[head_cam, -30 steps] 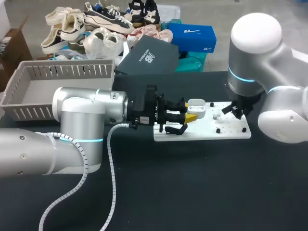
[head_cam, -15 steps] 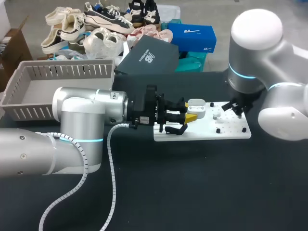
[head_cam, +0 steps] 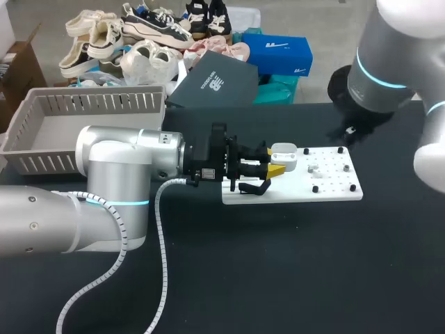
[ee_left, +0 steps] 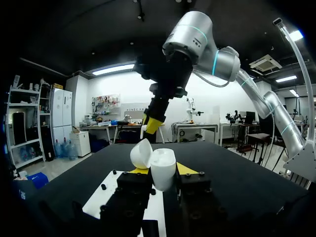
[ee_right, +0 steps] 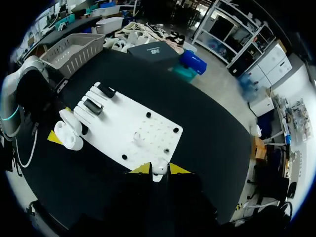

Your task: Pick up each earbud case from the left stands, insert the matching earbuds, close the lid, and place the case in the box.

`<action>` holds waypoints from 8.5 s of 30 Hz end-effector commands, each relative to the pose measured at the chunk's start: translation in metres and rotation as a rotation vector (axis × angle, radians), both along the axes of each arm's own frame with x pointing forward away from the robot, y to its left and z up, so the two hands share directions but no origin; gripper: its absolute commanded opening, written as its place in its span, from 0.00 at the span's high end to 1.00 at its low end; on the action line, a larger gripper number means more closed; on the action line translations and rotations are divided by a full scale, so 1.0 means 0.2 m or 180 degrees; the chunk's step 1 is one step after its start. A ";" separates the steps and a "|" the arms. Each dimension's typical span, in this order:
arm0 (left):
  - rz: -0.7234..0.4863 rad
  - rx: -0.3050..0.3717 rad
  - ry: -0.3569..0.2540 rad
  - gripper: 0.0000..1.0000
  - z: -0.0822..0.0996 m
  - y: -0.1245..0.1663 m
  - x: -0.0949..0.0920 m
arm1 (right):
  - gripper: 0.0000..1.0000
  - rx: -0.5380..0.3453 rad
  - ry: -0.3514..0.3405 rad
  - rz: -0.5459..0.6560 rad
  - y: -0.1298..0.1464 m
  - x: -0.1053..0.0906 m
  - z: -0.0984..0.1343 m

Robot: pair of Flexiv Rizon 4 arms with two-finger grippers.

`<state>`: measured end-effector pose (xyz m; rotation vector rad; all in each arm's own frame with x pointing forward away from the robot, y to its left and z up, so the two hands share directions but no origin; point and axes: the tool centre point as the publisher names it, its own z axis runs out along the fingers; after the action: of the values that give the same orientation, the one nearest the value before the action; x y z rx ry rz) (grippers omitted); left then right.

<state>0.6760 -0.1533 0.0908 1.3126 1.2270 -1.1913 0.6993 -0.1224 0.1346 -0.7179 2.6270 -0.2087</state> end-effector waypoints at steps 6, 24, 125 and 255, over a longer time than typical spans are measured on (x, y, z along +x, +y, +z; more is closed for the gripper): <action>0.0010 -0.0006 -0.0005 1.00 0.00 0.00 -0.01 | 1.00 0.0015 -0.0252 0.0469 0.20 -0.30 0.32; 0.0010 -0.0006 -0.0005 1.00 0.00 0.00 -0.01 | 1.00 -0.0208 0.0479 0.0738 0.47 -0.32 0.26; 0.0010 -0.0006 -0.0005 1.00 0.00 0.00 -0.01 | 1.00 0.0498 0.0794 -0.2459 0.51 -0.36 0.12; 0.0010 -0.0006 -0.0005 1.00 0.00 0.00 -0.01 | 0.23 0.1447 0.0622 -0.2035 0.15 -0.21 0.15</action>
<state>0.6760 -0.1535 0.0908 1.3126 1.2271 -1.1911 0.6656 -0.0685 0.1694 0.2918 2.9164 0.1030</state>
